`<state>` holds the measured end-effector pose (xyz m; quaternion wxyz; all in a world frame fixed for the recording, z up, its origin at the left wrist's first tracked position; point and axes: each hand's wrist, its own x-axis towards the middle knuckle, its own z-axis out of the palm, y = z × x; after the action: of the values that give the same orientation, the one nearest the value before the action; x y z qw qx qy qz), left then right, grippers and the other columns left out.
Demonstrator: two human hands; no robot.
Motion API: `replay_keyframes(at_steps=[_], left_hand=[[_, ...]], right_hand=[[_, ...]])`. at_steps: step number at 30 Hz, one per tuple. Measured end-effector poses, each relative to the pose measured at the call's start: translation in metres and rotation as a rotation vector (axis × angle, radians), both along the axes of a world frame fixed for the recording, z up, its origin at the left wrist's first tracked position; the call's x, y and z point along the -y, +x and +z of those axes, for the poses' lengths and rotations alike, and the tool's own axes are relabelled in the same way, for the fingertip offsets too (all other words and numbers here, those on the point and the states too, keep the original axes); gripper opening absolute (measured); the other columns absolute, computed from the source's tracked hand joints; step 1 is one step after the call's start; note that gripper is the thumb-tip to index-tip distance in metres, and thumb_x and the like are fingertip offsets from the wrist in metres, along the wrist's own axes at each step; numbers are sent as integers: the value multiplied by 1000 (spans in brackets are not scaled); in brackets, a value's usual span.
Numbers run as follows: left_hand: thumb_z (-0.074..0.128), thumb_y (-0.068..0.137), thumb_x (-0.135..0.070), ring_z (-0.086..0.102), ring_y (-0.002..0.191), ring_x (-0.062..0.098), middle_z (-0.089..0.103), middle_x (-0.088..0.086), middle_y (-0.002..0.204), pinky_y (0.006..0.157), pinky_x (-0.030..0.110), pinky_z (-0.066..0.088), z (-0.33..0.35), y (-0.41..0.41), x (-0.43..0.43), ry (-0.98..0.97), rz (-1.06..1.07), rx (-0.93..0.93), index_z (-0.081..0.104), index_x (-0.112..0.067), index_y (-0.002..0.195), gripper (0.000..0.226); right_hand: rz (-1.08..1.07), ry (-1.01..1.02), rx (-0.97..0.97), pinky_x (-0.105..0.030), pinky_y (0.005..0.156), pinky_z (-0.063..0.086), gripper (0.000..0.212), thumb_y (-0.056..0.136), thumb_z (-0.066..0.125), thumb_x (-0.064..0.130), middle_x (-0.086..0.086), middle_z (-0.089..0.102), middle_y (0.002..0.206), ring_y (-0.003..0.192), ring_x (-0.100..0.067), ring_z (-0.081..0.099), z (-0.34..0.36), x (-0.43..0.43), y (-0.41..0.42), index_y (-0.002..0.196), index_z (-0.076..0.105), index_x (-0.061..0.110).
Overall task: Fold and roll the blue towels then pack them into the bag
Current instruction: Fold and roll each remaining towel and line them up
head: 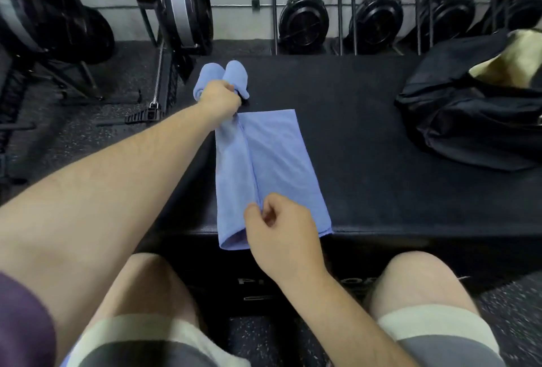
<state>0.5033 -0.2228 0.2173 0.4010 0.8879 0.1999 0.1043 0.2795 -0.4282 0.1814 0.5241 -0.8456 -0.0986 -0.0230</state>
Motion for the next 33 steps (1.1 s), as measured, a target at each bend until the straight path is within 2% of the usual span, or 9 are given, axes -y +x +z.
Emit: replay_keyframes(at_steps=[4,7,17,21,22,24,26,30,33], left_hand=[[54,88,2,37,63,19,35,-1,63,48,25,24,5,11,56,129,-96,-21,35,-20,64,38],[51,90,3,41,76,22,33,0,65,45,24,25,2,16,87,206,-152,-50,33,-17,64,38],[51,96,-4,58,100,26,52,-1,87,81,29,46,-27,33,127,190,-201,-106,55,-20,85,20],[61,96,-13,56,88,24,55,1,85,69,26,46,-40,31,126,130,-242,-96,48,-22,79,23],[61,97,-18,61,100,27,64,8,104,81,29,49,-42,28,124,131,-299,-99,58,-18,93,5],[56,101,-21,51,135,25,50,10,149,111,32,39,-46,22,120,181,-371,-68,52,-11,142,42],[50,103,-17,49,136,21,43,5,155,116,31,35,-46,11,118,226,-417,3,45,-14,151,48],[39,103,-38,36,143,29,44,-3,153,113,48,25,-52,3,116,610,-360,-76,61,-27,131,37],[24,101,-60,4,155,40,20,-9,167,117,70,-3,-63,-2,112,608,-392,-325,44,-37,143,52]], right_hand=[[-83,-18,-9,-24,54,35,44,88,60,28,4,37,54,56,-13,36,-5,33,3,58,32,16],[-152,-19,-20,-23,58,34,39,85,63,26,4,42,60,62,-14,41,-14,52,10,60,36,15],[-176,52,-181,-25,54,43,19,83,61,11,3,58,73,61,-11,52,-23,81,21,90,47,22],[-153,38,-139,-22,59,35,13,85,54,13,4,52,78,62,-11,43,-26,82,23,78,49,23],[-158,26,-143,-20,59,34,14,86,53,14,3,53,81,64,-11,44,-26,83,24,76,50,23],[-178,23,-161,-18,57,34,15,87,53,16,2,57,85,65,-10,47,-26,83,26,74,52,22],[-183,19,-164,-17,56,34,13,86,56,20,0,58,84,62,-10,48,-26,82,27,73,53,21],[-171,-398,-105,-33,65,45,16,86,59,38,3,48,95,79,-17,51,-28,78,25,80,51,25],[-225,-670,207,-41,75,45,17,79,65,32,-3,46,103,92,-27,46,-28,66,26,83,57,18]])
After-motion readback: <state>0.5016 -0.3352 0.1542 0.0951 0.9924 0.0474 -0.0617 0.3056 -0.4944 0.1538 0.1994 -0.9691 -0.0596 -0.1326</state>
